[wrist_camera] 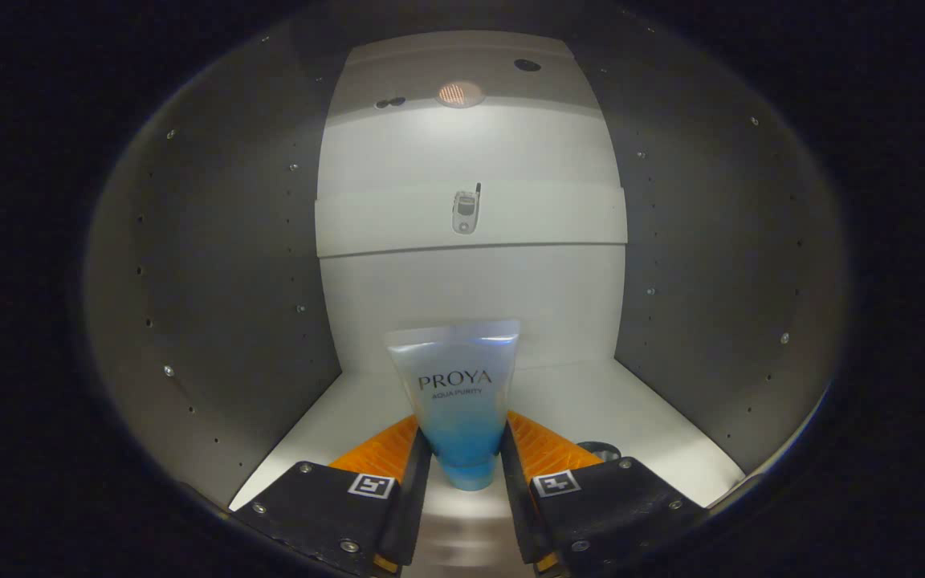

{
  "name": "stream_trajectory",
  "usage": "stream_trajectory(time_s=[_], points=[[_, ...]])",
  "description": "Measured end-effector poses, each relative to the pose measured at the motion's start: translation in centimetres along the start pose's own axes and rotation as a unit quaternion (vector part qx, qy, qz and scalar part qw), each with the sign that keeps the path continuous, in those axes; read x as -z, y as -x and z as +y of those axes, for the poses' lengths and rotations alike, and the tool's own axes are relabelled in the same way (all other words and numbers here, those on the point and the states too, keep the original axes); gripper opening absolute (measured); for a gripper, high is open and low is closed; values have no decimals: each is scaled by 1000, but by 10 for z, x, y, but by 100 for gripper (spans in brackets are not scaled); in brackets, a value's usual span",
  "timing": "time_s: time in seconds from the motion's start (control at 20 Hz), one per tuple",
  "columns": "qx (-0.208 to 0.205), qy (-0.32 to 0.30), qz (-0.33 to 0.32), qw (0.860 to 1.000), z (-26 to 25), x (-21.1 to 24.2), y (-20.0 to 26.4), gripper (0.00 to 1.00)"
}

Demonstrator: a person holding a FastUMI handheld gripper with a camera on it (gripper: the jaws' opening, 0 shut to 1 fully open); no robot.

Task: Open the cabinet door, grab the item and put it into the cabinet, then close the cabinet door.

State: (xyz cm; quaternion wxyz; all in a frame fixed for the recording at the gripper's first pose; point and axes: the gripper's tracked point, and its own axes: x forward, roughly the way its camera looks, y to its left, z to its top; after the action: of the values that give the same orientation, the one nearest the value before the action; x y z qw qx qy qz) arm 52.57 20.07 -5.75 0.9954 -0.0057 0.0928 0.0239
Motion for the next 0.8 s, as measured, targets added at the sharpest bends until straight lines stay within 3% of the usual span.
stream_trajectory(time_s=[0.25,0.4,0.45,0.55,0.8], points=[[7,-7,-1,1000,-6,1,4,52],[0,-24,7,1000,-2,4,8,65],[-5,-25,4,1000,1,1,10,80],[-14,-23,-17,999,5,-11,20,93],[-9,-3,-49,999,7,-37,62,94]])
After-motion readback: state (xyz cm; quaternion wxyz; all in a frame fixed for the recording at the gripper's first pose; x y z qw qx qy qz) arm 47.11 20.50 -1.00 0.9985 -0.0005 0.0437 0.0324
